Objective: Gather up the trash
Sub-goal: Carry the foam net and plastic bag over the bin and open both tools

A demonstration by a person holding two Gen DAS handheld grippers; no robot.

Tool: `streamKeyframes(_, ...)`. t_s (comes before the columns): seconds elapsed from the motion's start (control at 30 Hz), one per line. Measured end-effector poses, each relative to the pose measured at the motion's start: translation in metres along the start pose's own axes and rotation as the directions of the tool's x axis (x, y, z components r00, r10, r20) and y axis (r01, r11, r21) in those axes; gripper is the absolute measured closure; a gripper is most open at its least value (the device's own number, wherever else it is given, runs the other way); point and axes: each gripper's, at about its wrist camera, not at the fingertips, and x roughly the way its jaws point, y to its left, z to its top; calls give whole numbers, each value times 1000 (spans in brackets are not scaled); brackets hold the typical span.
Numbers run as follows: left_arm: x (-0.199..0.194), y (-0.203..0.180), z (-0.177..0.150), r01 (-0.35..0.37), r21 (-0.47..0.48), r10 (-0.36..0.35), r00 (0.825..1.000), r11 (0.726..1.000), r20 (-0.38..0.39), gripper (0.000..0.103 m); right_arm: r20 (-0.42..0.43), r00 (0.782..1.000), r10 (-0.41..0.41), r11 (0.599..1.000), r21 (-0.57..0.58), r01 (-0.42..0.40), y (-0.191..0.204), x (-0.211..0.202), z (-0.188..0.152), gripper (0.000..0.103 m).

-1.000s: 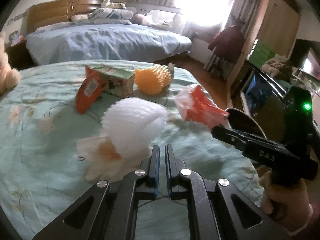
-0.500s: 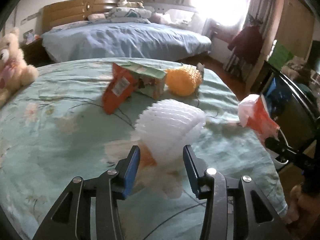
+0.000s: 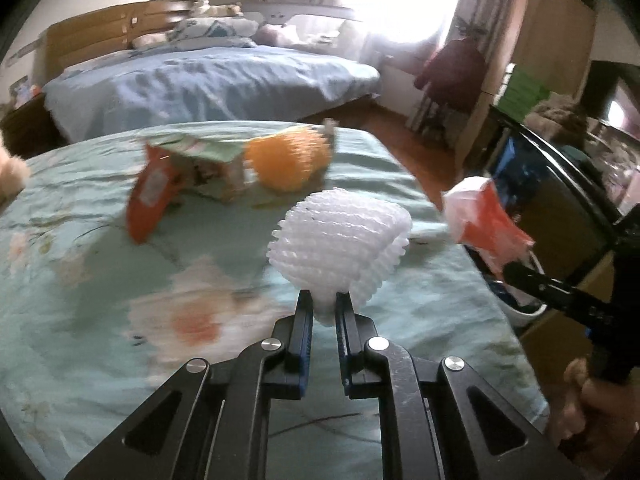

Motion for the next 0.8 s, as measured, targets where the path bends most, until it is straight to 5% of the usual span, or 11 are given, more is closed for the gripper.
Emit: streamKeyframes(0.8,57,-96,33,147,176,-138,988,973,-64,93,18,982,-188,976,112,184,-86,-32,6,68)
